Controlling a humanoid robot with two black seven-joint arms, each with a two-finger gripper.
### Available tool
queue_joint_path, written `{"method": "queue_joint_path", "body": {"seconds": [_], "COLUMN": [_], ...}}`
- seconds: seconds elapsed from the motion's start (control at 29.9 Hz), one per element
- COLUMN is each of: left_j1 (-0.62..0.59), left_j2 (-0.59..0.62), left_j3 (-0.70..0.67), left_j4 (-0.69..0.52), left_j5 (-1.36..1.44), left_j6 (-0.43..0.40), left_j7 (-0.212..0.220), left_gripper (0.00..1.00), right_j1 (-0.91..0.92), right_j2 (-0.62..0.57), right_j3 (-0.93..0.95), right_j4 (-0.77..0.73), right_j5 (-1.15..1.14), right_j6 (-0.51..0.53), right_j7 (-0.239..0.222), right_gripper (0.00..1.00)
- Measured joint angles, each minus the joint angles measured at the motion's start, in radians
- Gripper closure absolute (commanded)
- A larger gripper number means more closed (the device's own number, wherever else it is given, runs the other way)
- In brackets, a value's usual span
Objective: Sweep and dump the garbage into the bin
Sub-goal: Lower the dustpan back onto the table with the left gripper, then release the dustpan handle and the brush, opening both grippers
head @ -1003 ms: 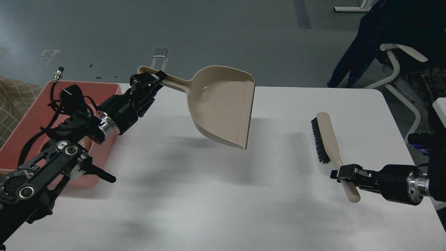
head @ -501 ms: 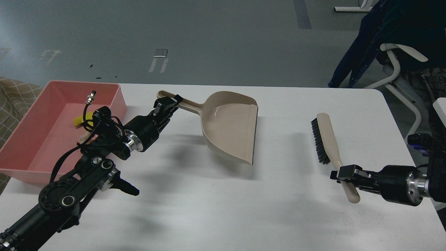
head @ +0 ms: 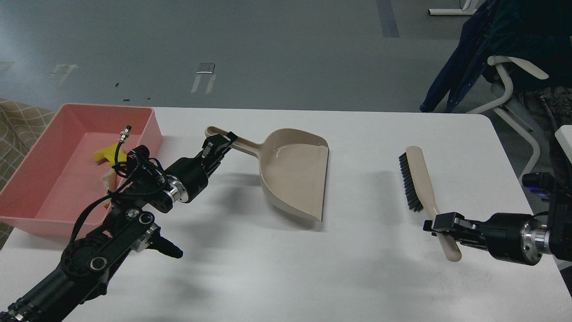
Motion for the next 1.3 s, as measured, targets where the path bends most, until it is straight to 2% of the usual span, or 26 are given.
{"method": "queue_joint_path", "body": {"seconds": [0.27,0.3,0.33,0.4,0.57,0.74,0.8,0.84,1.0,1.3], "left_j1": [0.018,0.019,0.02,0.02,0.023,0.029,0.036,0.039,0.048,0.092], "left_j2": [-0.004,-0.004,-0.004,-0.004,-0.005,-0.005,-0.004,-0.004,0.0,0.018], "left_j3": [0.003,0.003,0.003,0.003,0.003,0.004,0.004,0.004,0.004,0.004], "left_j4": [0.004,0.004,0.005,0.007,0.01,0.01,0.01,0.01,0.01,-0.002], "left_j5": [0.0,-0.001,-0.001,-0.001,-0.001,-0.002,-0.002,-0.002,-0.002,-0.001], "left_j6": [0.0,0.0,0.0,0.0,0.0,-0.002,-0.003,-0.004,-0.01,-0.012], "left_j7": [-0.005,-0.005,-0.005,-0.006,-0.005,-0.005,-0.004,-0.004,-0.004,-0.006], "left_gripper": [1.0,0.98,0.88,0.78,0.65,0.3,0.1,0.07,0.03,0.03], "right_j1": [-0.001,-0.001,-0.002,-0.002,-0.002,-0.002,-0.004,-0.006,-0.009,-0.009], "right_j2": [0.0,0.0,0.0,0.0,0.0,0.0,0.0,0.0,0.0,0.0], "right_j3": [0.001,0.001,0.001,0.0,-0.001,-0.001,-0.001,-0.001,0.003,0.006], "right_j4": [0.001,0.001,0.001,0.001,0.002,0.002,0.002,0.002,0.002,0.002], "right_j5": [0.0,0.0,0.0,0.0,0.0,0.0,0.0,0.0,0.0,0.0], "right_j6": [-0.002,-0.002,-0.002,-0.002,-0.004,-0.006,-0.006,-0.006,-0.006,-0.006], "right_j7": [0.0,0.0,0.0,0.0,0.0,0.0,0.0,0.0,0.0,0.0], "right_gripper": [1.0,1.0,1.0,1.0,1.0,1.0,1.0,1.0,1.0,1.0]}}
